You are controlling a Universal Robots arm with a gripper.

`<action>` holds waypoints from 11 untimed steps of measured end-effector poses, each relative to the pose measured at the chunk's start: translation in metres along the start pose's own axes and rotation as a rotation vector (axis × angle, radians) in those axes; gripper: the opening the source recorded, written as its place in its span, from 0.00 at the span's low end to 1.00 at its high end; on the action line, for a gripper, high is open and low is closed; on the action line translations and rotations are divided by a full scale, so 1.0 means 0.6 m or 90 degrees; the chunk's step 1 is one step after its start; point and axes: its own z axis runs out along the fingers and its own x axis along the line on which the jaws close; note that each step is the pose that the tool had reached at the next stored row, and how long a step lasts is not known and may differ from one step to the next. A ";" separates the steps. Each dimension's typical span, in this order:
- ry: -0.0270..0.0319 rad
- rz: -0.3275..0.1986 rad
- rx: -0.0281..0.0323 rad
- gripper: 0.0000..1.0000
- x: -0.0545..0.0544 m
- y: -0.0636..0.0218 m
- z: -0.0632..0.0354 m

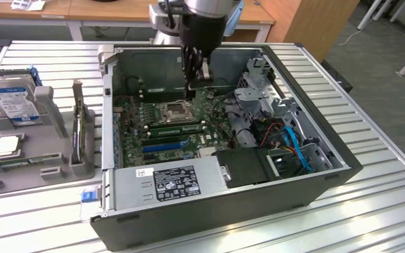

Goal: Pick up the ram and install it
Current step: 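Press down the ram until it locks into place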

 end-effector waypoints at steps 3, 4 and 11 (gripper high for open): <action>-0.0001 0.000 -0.0001 0.11 0.001 0.001 -0.022; 0.0000 0.000 -0.0002 0.11 0.001 0.002 -0.030; 0.0003 0.000 -0.0007 0.11 0.001 0.002 -0.032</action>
